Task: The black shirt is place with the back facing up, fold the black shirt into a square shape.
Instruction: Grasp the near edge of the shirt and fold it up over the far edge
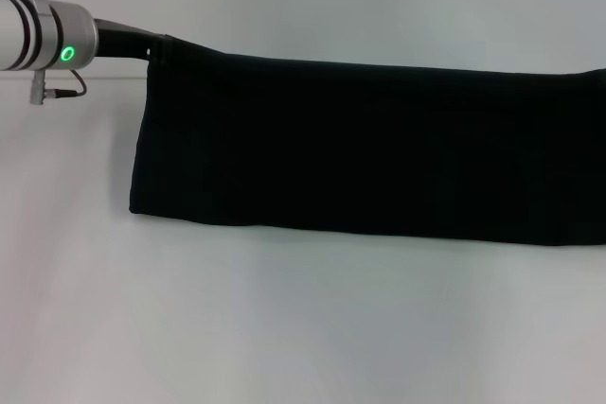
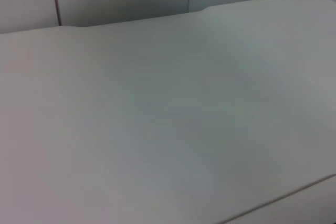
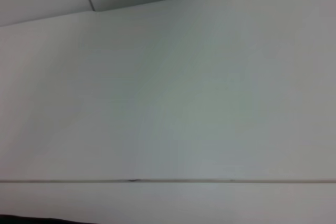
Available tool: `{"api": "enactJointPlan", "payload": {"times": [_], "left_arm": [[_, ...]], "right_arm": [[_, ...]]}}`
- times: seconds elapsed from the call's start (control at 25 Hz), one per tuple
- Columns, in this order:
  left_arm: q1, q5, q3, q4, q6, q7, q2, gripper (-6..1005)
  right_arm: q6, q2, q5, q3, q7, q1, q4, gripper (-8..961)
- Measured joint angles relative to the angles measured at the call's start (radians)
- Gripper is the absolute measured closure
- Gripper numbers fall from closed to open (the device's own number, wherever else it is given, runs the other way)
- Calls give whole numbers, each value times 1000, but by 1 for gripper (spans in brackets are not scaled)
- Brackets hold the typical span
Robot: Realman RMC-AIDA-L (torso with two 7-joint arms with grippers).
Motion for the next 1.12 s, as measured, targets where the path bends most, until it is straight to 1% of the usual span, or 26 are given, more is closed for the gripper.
{"api": "enactJointPlan", "payload": {"times": [0.28,0.76,1.12], "left_arm": [[-12,-1,0,-26,-56,26,-9,995],[-13,-1,-6,-35,-78,30,-6,995],[-16,-2,-3,-35,-84,29,-6,995]], "right_arm": [[29,4,0,-2,-3,10,10,943],[56,7,0,-9,-4,10,13,942],[57,5,0,-11,-4,13,13,930]]}}
